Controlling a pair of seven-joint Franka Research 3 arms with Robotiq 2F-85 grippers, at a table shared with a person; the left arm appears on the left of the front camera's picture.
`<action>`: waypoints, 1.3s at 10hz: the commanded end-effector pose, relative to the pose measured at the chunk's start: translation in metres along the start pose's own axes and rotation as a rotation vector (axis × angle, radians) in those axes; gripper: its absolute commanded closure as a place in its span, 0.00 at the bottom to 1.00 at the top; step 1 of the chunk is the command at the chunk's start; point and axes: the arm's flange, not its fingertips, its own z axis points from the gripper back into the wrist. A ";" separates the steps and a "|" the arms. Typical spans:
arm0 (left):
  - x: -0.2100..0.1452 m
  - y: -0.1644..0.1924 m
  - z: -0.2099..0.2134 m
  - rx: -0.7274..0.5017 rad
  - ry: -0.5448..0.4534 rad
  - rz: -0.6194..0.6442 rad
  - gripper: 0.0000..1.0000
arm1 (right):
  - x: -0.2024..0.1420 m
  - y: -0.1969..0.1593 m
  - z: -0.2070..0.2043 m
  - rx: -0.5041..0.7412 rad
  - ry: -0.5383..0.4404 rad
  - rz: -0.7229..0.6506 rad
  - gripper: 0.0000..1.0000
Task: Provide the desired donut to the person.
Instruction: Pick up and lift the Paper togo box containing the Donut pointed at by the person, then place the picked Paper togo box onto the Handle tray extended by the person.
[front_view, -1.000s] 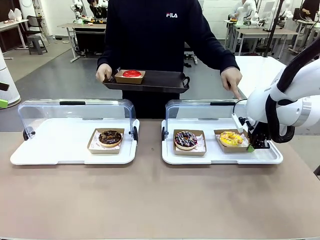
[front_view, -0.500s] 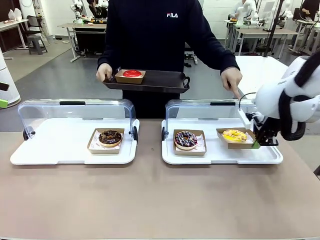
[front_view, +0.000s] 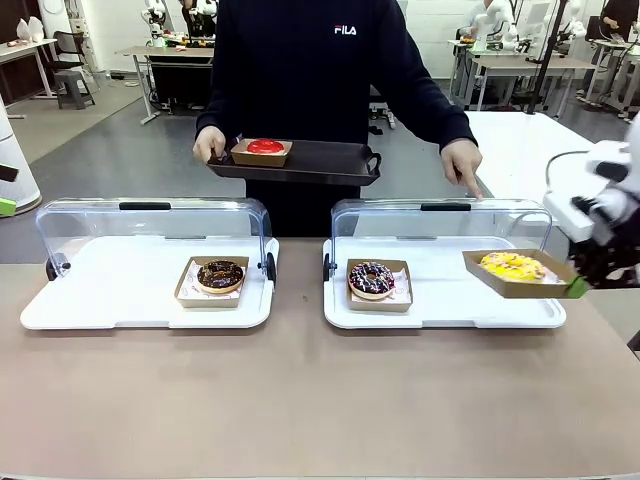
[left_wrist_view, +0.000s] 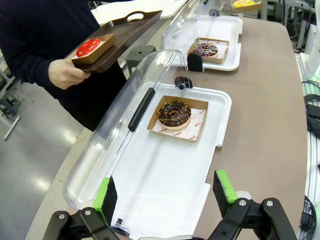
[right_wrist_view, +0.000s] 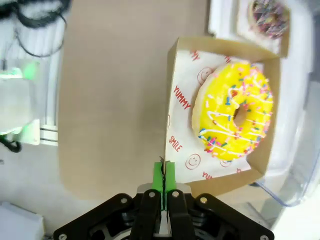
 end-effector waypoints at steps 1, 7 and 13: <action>-0.001 -0.001 0.000 0.012 -0.018 -0.003 0.00 | 0.013 0.004 0.055 -0.046 -0.040 0.006 1.00; -0.001 -0.001 0.000 0.012 -0.018 -0.003 0.00 | 0.045 -0.016 0.115 -0.067 -0.041 0.002 1.00; -0.001 -0.001 0.000 0.012 -0.018 -0.003 0.00 | 0.045 -0.016 0.115 -0.067 -0.041 0.002 1.00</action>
